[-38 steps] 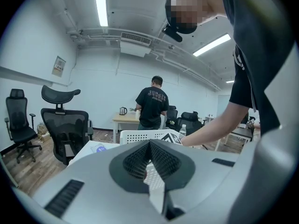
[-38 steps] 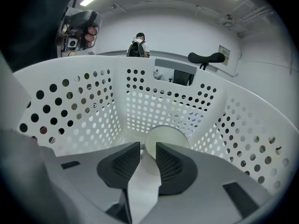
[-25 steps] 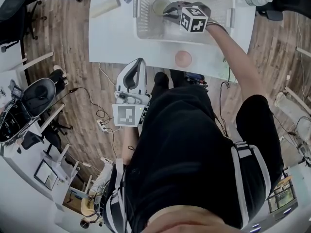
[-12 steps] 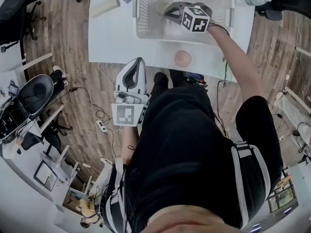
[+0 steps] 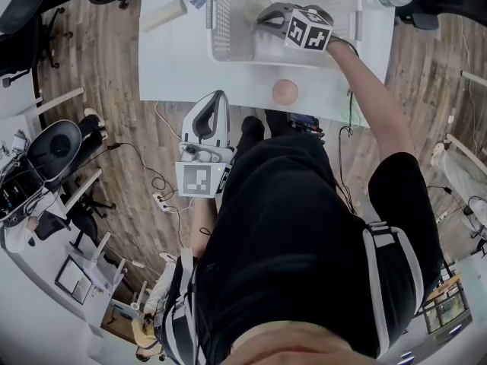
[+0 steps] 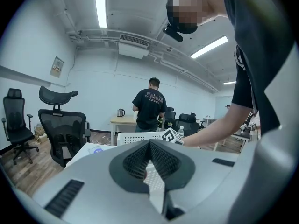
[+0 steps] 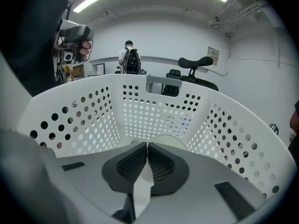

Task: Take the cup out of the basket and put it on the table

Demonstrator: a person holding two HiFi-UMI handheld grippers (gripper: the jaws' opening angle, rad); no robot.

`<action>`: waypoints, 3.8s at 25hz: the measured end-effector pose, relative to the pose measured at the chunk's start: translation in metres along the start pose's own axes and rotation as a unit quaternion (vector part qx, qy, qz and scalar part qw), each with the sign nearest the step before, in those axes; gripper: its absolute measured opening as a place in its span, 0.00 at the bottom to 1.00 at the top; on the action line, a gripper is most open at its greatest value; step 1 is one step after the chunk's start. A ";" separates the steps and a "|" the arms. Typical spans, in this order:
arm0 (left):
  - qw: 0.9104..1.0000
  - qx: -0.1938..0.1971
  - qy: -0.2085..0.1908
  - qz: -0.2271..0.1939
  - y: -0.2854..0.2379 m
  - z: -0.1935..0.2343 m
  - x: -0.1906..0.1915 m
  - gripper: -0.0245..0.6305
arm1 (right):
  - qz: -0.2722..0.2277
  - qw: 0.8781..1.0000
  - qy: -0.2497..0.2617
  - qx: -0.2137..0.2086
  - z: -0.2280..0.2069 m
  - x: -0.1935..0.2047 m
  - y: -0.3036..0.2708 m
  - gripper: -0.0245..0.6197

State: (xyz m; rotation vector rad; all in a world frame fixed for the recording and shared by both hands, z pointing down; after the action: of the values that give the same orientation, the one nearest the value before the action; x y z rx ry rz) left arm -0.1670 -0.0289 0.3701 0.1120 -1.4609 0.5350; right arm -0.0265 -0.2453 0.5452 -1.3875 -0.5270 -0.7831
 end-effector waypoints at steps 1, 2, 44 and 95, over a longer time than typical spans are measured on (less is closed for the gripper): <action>1.000 0.001 -0.001 -0.001 0.000 0.000 0.000 0.07 | -0.003 1.000 -0.001 0.004 0.000 -0.002 0.002 0.08; 1.000 0.003 -0.002 -0.002 0.001 -0.001 -0.001 0.07 | -0.005 1.000 -0.002 0.007 -0.001 -0.004 0.005 0.08; 0.991 0.118 -0.038 -0.054 0.063 -0.004 0.000 0.07 | -0.074 0.978 0.039 0.191 0.120 -0.168 0.155 0.08; 0.971 0.227 -0.039 -0.069 0.118 -0.116 0.016 0.07 | -0.191 0.921 -0.091 0.327 0.367 -0.185 0.253 0.08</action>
State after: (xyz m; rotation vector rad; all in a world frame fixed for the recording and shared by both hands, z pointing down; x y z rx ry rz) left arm -0.1096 0.1243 0.3421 0.5985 -1.3718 0.7505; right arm 0.0857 0.1488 0.2902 -0.7386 -1.1171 -0.6929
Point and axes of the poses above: the fingertips, and each gripper's own axes: y backward along the fingers, z to its left, x out of its underside, the point moved 8 cm from there along y, backward along the fingers, and after that the axes turned 1 degree about -z, right-handed, at the moved point
